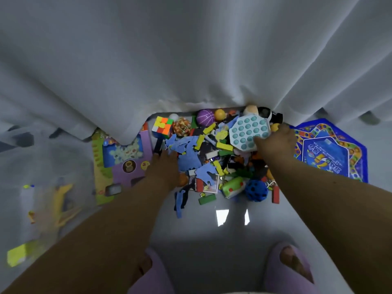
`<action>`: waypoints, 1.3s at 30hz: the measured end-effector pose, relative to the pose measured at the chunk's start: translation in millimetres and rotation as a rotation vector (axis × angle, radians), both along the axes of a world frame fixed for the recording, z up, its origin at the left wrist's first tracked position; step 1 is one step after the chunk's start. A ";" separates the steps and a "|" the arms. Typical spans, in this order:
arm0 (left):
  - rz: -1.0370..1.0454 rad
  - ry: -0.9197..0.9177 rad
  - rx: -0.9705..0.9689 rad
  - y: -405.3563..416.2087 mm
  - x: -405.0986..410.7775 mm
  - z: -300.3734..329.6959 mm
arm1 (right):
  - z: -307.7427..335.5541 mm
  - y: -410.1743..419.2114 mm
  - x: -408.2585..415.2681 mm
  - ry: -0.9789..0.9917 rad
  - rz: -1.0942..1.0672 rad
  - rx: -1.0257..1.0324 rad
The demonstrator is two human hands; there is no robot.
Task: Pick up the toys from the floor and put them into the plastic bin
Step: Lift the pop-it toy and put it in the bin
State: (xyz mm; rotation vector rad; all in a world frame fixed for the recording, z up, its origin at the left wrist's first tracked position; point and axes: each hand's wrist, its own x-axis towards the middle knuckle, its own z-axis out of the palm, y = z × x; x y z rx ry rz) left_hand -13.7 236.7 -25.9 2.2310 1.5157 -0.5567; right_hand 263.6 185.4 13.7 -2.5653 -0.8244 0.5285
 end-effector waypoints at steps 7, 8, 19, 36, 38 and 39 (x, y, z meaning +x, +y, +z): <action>-0.120 0.074 0.148 12.4 -14.1 -15.6 | -25.2 27.5 14.2 0.191 -0.107 -0.101; -0.084 0.019 0.138 15.5 -14.1 -9.2 | -27.5 27.6 15.2 0.225 -0.107 -0.089; 0.454 -0.363 -0.236 32.5 32.0 10.6 | -27.9 24.7 7.1 0.382 -0.046 0.020; 0.605 -0.307 -0.316 39.3 29.4 -0.9 | -31.3 31.5 -28.5 0.962 -0.148 0.330; 0.649 -0.332 -0.296 37.9 25.5 -0.3 | -30.8 31.3 -42.0 1.080 -0.149 0.301; 0.663 -0.339 -0.307 37.3 23.6 -2.5 | -32.4 31.0 -47.4 1.100 -0.146 0.280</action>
